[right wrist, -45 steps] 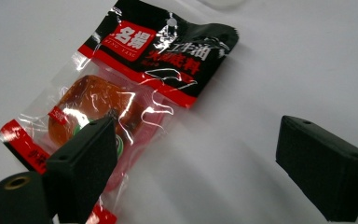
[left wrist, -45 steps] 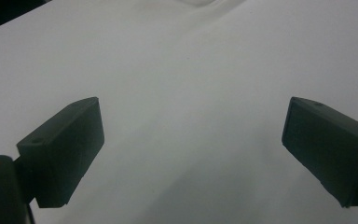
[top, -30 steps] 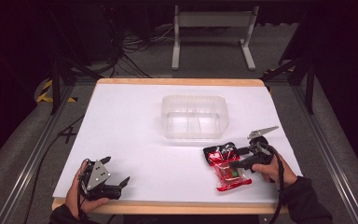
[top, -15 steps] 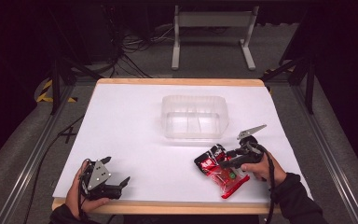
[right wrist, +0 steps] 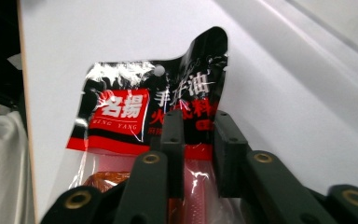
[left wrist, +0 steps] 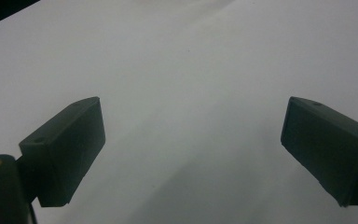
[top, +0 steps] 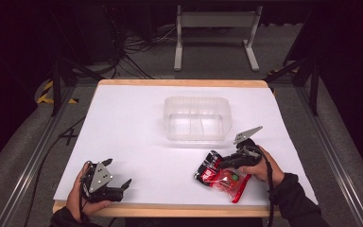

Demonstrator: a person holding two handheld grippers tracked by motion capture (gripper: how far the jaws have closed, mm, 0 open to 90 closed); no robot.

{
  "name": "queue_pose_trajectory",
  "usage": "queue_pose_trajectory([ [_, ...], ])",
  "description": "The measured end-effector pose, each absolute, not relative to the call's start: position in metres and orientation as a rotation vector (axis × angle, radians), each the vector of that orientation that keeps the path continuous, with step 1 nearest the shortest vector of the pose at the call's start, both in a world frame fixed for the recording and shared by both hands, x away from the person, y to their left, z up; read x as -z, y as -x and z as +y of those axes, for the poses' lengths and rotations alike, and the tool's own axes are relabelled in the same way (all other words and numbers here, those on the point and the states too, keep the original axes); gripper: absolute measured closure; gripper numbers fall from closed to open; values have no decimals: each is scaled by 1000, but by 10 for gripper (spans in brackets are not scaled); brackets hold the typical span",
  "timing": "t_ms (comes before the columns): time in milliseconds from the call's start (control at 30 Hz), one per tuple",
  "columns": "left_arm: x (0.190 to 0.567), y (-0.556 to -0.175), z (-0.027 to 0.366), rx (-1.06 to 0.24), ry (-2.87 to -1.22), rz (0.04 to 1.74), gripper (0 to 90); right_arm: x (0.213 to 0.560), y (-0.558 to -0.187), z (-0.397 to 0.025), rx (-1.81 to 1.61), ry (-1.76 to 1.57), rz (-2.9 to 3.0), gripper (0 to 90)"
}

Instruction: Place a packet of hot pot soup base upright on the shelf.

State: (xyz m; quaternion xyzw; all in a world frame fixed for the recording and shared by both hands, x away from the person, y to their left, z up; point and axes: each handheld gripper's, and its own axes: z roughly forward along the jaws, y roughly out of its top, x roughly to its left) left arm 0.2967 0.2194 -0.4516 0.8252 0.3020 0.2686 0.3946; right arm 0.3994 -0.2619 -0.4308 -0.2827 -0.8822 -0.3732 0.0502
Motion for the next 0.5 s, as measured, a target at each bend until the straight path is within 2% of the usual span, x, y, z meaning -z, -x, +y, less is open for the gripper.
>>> queue_pose_trajectory([
  [67, 451, -297, 219, -684, -2093, 769, 72, 429, -398, -265, 1154, 834, -2677, 804],
  [200, 451, -296, 220, -682, -2086, 777, 73, 420, -394, -274, 1196, 790, -2675, 896],
  [500, 451, -296, 221, -682, -2075, 782, 72, 395, -376, -290, 1258, 753, -2711, 900],
])
